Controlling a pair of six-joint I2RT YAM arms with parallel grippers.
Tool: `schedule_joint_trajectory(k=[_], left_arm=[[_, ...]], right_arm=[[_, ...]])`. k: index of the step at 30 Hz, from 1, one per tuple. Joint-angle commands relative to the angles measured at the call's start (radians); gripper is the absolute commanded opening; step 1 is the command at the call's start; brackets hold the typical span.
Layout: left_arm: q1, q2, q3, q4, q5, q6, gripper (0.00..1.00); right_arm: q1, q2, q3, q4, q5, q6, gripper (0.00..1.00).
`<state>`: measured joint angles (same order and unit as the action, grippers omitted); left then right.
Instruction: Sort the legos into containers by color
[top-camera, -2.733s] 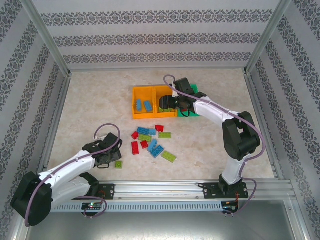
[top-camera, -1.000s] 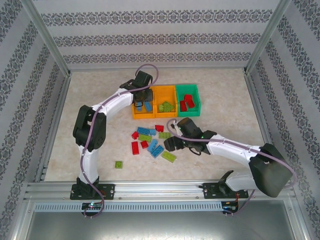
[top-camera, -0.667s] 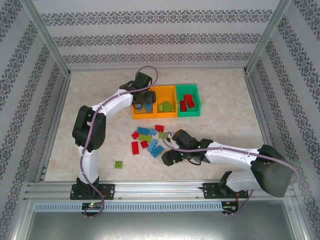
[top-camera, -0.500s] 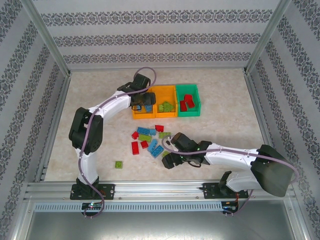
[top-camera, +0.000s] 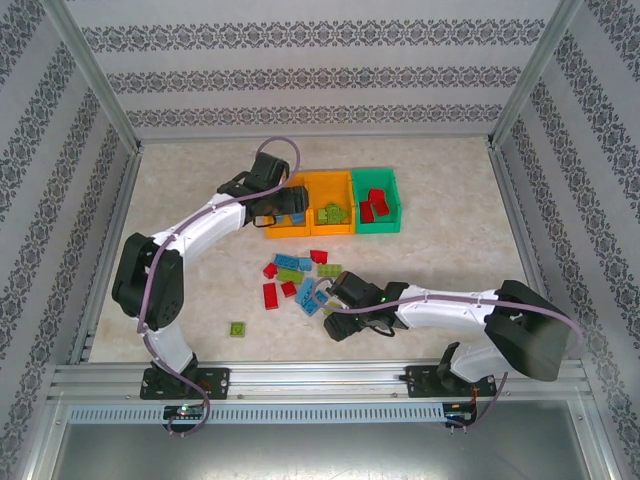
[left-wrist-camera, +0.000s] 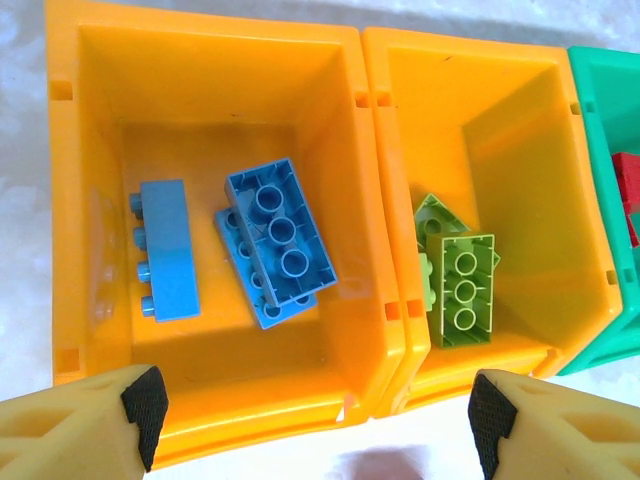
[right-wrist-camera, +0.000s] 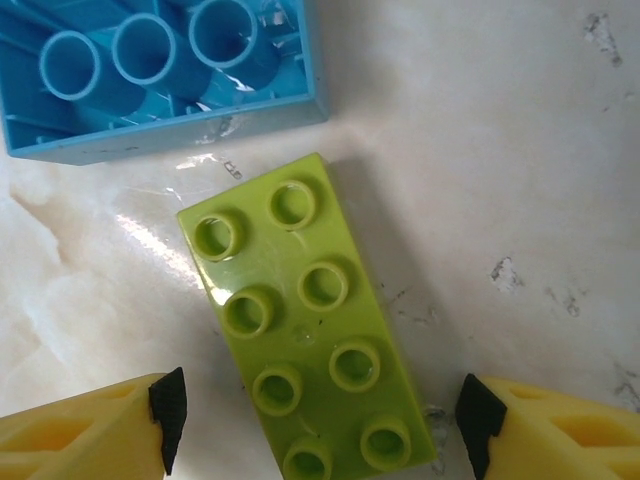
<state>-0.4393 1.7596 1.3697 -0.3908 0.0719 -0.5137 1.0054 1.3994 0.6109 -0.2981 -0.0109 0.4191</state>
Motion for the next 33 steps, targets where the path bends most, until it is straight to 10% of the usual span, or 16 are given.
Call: schedule_joint_trajectory(k=[1,19,24,27,33], left_arm=[[-0.011,-0.048,-0.035,0.038,0.008,-0.018,0.81],[-0.011,-0.15,-0.202,0.079,0.0,-0.054,0.82],[-0.011,-0.159,-0.217,0.083,0.001,-0.059,0.82],[-0.012,-0.162,-0.22,0.085,0.002,-0.062,0.82],[-0.012,-0.177,-0.234,0.084,0.0,-0.063,0.82]], right_arm=[[0.01,0.043,0.019,0.014,0.051,-0.02,0.73],[0.013,0.061,0.013,0.036,0.121,-0.025,0.39],[0.013,0.053,0.003,0.031,0.125,-0.002,0.4],[0.013,0.06,0.006,0.033,0.136,0.004,0.67],[0.01,0.083,0.036,0.03,0.173,-0.021,0.74]])
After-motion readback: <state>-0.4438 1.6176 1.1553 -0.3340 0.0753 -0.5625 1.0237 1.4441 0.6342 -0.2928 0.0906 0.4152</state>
